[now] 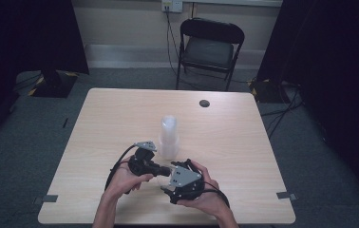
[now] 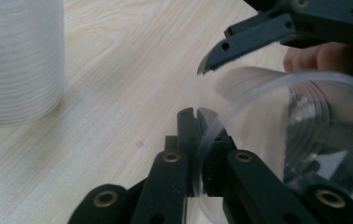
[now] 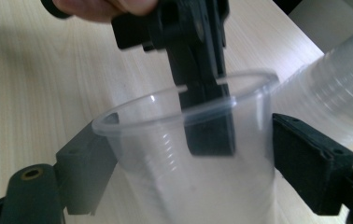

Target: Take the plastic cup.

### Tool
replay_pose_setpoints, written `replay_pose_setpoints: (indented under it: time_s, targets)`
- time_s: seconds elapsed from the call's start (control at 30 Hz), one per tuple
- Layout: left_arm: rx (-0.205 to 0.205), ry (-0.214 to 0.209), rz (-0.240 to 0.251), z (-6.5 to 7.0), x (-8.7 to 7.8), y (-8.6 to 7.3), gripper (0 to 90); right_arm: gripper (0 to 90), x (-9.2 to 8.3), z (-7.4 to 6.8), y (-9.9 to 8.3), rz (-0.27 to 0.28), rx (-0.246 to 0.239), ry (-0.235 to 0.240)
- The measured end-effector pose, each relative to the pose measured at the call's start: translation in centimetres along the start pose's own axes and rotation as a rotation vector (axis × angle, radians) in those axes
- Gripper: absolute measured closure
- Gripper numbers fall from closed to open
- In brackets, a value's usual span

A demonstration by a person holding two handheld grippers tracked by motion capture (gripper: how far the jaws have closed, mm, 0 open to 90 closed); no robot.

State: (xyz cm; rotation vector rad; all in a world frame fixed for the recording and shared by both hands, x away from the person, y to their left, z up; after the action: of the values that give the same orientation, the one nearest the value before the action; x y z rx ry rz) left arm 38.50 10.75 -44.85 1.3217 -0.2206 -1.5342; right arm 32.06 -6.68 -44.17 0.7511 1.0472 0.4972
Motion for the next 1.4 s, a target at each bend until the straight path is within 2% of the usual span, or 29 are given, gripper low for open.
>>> replay_pose_setpoints:
  time_s: [0.07,0.13,0.37,0.43,0.47,0.57,0.77,0.87,0.97,1.1,1.2,1.4]
  targets:
    - [0.007,0.009,-0.009,-0.02,0.12,0.02,88.6,17.6,0.18,-0.05,0.09,-0.008,-0.002,0.003]
    - [-0.01,0.022,-0.004,-0.09,0.18,0.02,88.6,20.2,0.22,-0.09,0.07,-0.008,-0.005,-0.004]
    - [-0.009,0.024,-0.01,0.0,0.4,0.16,89.3,22.0,0.36,-0.25,0.29,-0.011,-0.021,-0.015]
    - [-0.013,0.026,-0.01,0.18,0.72,0.19,89.2,22.4,0.36,-0.38,0.5,0.011,-0.024,-0.012]
    - [-0.011,0.027,-0.005,0.26,0.72,0.23,89.3,22.4,0.42,-0.45,0.63,-0.001,-0.028,-0.02]
    - [-0.018,0.019,0.003,0.23,0.54,0.28,89.4,23.3,0.43,-0.41,0.74,-0.001,-0.033,-0.016]
    - [-0.032,-0.001,-0.014,0.15,0.38,0.25,89.9,22.2,0.36,-0.61,0.69,-0.008,-0.056,-0.019]
    - [-0.042,0.001,-0.008,-0.02,0.07,0.2,89.9,20.2,0.45,-0.43,0.32,-0.038,-0.059,-0.024]
    - [-0.044,0.003,-0.005,-0.02,0.01,0.22,89.8,21.9,0.5,-0.32,0.09,-0.046,-0.053,-0.035]
    - [-0.04,0.006,-0.023,0.1,0.48,0.22,89.4,25.8,0.48,-0.55,0.45,-0.037,-0.077,-0.043]
    - [-0.046,0.011,-0.018,0.11,0.35,0.25,89.3,26.8,0.48,-0.67,0.59,-0.041,-0.099,-0.058]
    - [-0.048,0.022,-0.007,0.2,0.11,0.26,88.9,29.3,0.37,-0.71,0.65,-0.031,-0.101,-0.061]
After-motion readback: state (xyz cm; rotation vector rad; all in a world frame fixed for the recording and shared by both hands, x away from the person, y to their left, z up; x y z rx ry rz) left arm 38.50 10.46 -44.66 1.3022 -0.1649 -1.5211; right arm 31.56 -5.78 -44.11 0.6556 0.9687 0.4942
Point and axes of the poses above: each handheld gripper's, and its own axes: x roughly forward along the jaws, y roughly out of its top, z roughly to its right, the point moved 1 cm from there along x, roughly forward along the jaws, and after that the axes turned 5 degrees about y, right-handed, at the moved point
